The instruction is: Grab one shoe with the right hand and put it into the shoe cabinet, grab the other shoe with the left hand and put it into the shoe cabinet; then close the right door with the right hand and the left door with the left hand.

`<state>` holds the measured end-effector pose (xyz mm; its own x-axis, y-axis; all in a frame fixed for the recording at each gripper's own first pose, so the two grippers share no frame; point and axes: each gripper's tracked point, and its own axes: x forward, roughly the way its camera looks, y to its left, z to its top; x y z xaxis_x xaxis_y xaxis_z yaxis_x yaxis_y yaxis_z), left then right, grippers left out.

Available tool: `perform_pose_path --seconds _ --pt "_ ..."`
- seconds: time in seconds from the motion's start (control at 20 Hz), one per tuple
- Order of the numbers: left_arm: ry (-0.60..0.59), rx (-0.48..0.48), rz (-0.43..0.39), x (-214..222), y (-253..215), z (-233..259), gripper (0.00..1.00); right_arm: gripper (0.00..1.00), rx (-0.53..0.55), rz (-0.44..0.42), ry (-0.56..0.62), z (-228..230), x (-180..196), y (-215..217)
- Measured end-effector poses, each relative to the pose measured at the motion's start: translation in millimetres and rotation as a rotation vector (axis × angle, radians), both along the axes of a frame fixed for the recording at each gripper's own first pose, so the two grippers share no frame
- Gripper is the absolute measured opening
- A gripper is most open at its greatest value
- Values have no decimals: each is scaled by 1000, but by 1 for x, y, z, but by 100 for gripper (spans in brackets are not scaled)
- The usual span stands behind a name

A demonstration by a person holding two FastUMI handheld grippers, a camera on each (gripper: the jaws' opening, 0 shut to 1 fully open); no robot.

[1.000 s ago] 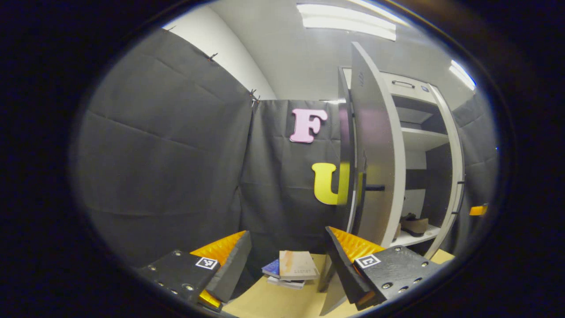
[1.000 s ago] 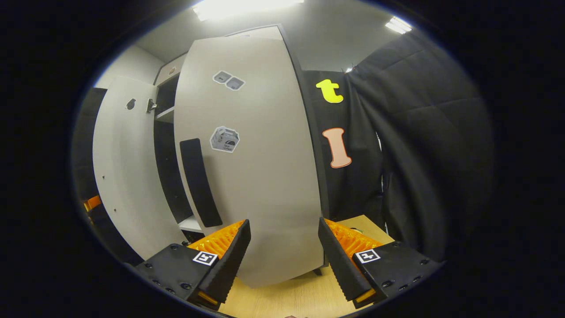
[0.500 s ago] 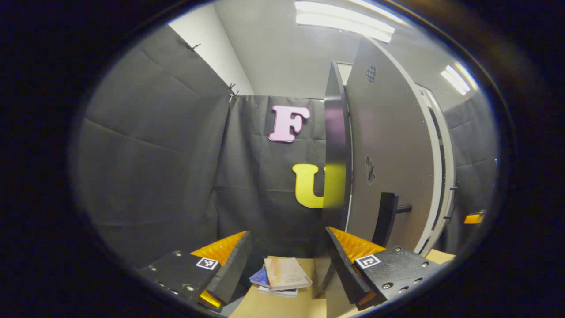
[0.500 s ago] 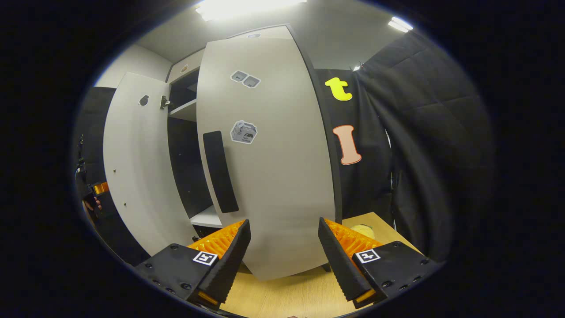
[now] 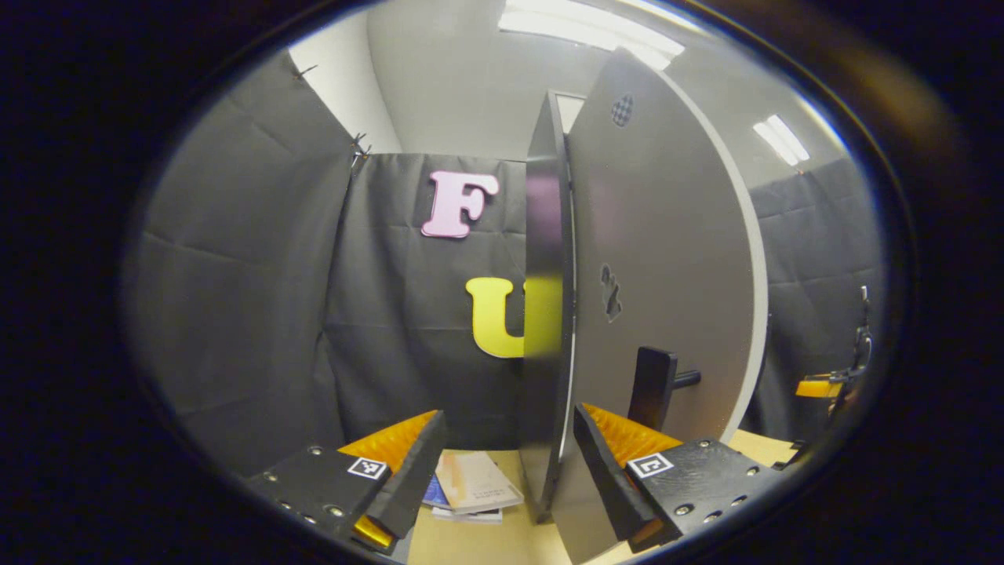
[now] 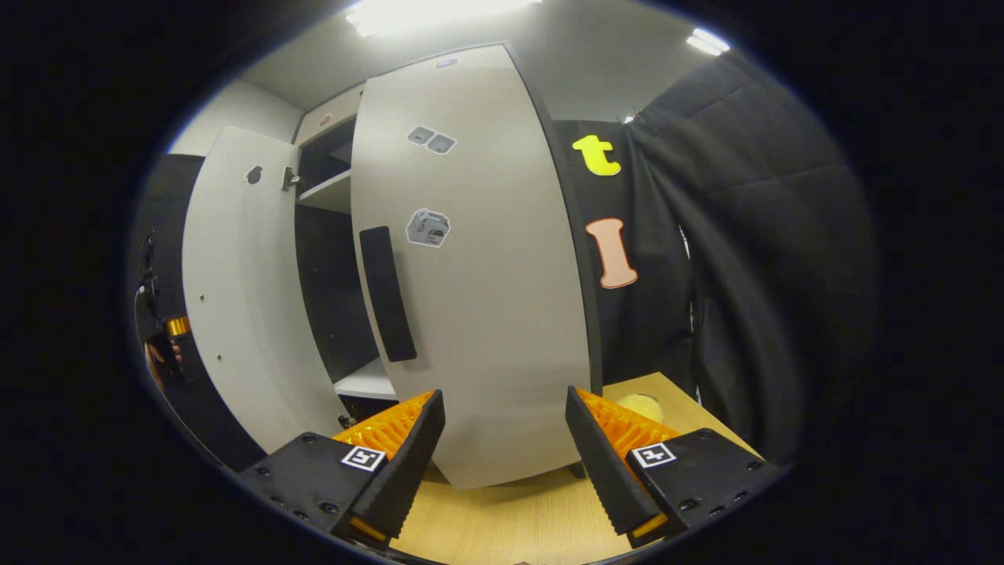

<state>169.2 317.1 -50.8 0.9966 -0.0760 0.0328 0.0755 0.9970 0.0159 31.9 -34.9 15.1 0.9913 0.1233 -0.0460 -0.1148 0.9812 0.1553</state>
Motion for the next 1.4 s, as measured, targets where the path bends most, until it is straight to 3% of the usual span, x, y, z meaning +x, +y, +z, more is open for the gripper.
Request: perform_pose_path --seconds 0.35,0.4,0.6,0.65,0.75,0.8,0.9,0.95,1.15,1.25,1.4 --pt "25 -1 24 2 -10 -1 95 98 14 -6 8 -4 9 -1" --pt "29 -11 31 3 -14 -2 100 98 13 -5 9 -4 10 0" --pt "33 7 54 -9 -49 -2 95 98 4 10 16 -7 16 8" --pt "32 19 55 -9 -59 -1 100 98 1 12 17 -7 17 8" --pt "29 32 72 -9 -78 0 100 98 1 11 16 -6 17 8" --pt "28 29 84 -9 -86 -1 94 98 1 8 15 -7 17 6" --pt "24 13 113 -5 -103 -2 100 98 1 1 20 -9 17 3" --pt "23 1 125 -4 -112 -4 89 98 0 -4 24 -9 17 0" --pt "22 -40 84 12 -163 -11 100 98 -4 -27 36 -14 17 -16" --pt "32 -54 58 20 -186 -14 95 98 3 -36 40 -14 18 -24" --pt "28 -24 68 19 -197 -12 100 98 9 -61 22 -5 18 -34"
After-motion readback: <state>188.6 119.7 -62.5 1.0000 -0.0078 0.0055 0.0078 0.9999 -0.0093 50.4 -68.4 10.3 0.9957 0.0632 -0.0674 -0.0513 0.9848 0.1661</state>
